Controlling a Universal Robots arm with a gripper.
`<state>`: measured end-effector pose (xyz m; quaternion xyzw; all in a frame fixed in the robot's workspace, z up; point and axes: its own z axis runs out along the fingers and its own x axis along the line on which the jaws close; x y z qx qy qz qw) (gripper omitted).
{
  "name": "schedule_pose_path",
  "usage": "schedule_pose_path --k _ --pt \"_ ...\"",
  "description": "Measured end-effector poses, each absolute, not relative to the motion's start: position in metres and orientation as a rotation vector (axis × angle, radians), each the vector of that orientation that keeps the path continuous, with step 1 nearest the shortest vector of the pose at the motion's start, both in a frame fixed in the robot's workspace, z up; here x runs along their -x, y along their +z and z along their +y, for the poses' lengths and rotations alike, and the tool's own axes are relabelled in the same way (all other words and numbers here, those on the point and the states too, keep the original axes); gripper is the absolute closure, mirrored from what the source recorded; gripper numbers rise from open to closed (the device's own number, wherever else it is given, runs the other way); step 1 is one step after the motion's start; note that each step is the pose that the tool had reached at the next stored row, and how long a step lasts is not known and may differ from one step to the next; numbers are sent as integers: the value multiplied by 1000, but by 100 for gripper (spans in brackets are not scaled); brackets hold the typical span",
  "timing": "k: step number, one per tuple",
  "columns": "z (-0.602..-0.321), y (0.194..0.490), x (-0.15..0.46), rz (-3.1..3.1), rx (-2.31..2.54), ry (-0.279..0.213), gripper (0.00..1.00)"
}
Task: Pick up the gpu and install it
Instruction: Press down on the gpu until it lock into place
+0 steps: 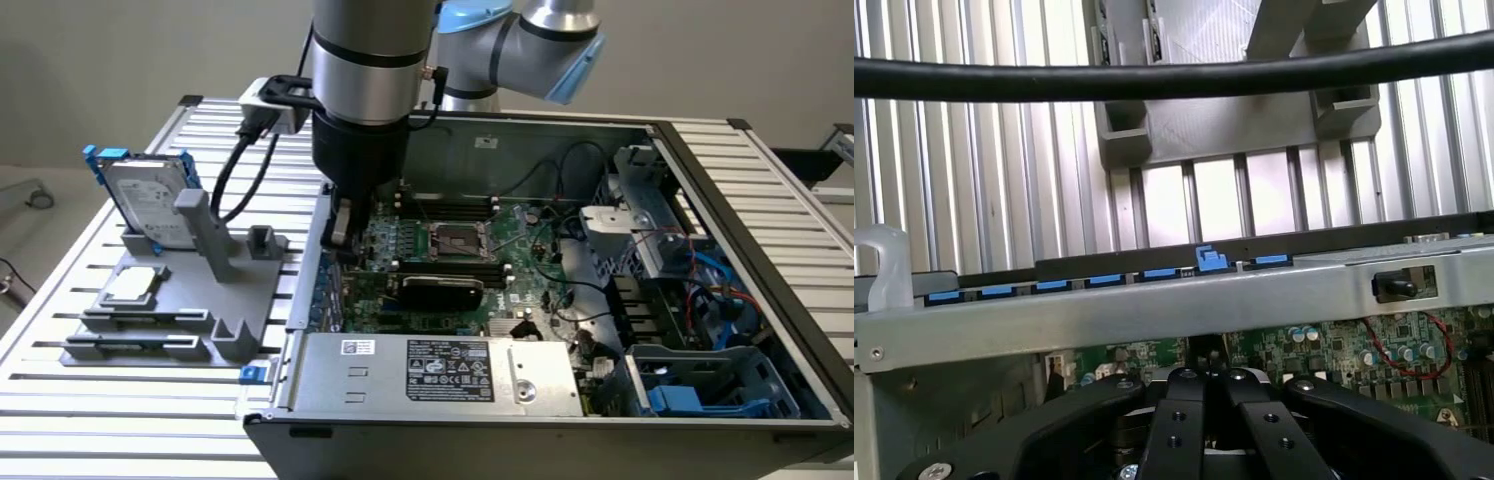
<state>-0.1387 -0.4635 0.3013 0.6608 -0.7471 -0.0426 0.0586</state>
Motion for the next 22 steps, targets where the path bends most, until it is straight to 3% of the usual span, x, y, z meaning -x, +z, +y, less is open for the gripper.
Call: schedule_pose_path --k 22 --pt "-462 301 139 -2249 -1977 -159 89"
